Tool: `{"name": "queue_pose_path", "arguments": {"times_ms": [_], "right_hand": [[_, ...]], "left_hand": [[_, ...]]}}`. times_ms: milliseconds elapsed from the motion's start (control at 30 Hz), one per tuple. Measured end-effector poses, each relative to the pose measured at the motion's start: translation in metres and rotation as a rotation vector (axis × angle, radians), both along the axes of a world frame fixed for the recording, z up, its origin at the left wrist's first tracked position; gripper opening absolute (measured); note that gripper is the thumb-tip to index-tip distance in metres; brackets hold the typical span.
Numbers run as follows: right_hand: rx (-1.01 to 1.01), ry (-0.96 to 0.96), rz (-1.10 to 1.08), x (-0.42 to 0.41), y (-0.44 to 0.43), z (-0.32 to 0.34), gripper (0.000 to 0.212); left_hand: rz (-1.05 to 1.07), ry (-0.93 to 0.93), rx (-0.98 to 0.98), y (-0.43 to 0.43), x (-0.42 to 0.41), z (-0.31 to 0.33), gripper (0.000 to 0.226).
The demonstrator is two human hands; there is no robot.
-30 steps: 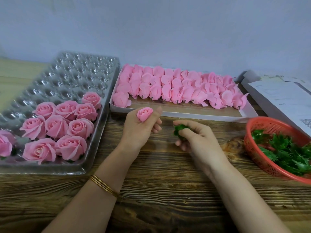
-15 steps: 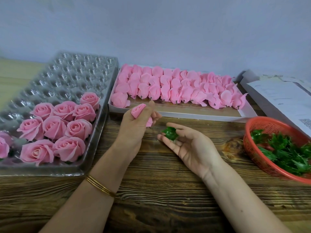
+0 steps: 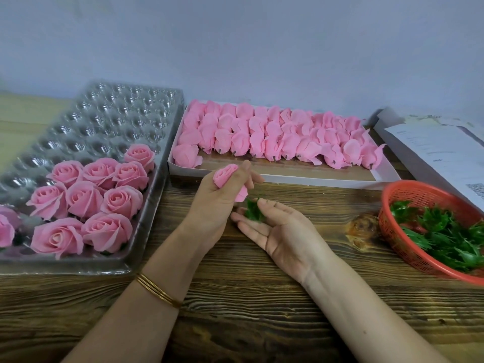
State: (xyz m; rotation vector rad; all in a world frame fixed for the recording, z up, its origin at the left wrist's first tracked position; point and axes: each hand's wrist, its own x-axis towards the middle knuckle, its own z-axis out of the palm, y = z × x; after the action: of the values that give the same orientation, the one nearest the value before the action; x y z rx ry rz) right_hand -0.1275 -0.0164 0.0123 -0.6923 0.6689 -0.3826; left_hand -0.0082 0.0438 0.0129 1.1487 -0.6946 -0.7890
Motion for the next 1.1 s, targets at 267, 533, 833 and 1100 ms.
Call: {"name": "queue_pose_path", "arguments": {"times_ms": [267,533,833,1100], "right_hand": [[-0.062,0.003,0.003,0.0052,0.0079,-0.0008,0.016],[0.044,-0.087,-0.016,0.0088,0.0085,0.0,0.018],[0.103,-0.137,0.019,0.006,0.0065,-0.0013,0.026],[0.037,-0.156,0.015,0.0061,0.006,-0.0027,0.025]], "left_hand": [[-0.041,-0.018,0.008,-0.0018,-0.0041,-0.0027,0.037],[0.005,0.005,0.035,-0.0012,-0.0055,0.0007,0.032],[-0.009,0.014,0.086,-0.0002,-0.0058,0.003,0.034],[-0.028,0.023,0.071,-0.0018,-0.0052,0.0009,0.034]]}}
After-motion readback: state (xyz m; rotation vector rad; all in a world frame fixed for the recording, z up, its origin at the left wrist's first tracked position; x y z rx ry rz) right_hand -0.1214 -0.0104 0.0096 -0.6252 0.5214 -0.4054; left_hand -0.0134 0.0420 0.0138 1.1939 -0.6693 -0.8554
